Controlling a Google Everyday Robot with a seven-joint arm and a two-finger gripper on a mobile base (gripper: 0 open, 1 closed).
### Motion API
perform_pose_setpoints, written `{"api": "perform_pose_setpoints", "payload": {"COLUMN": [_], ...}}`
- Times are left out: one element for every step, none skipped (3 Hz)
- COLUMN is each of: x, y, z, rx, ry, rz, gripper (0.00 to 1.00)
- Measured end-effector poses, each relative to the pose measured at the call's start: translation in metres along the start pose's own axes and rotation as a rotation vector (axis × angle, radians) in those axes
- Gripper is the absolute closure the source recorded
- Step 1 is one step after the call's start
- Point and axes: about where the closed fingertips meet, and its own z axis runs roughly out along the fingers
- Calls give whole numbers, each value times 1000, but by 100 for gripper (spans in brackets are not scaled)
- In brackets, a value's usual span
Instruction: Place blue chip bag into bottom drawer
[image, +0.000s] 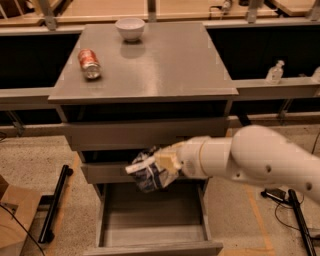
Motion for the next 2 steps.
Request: {"api": "perform_pose_setpoints", "payload": {"x": [85, 151], "y": [30, 54], "z": [74, 132], "rx": [-97, -140], "ry": [40, 62], "rz": [119, 243], "gripper": [100, 100]}}
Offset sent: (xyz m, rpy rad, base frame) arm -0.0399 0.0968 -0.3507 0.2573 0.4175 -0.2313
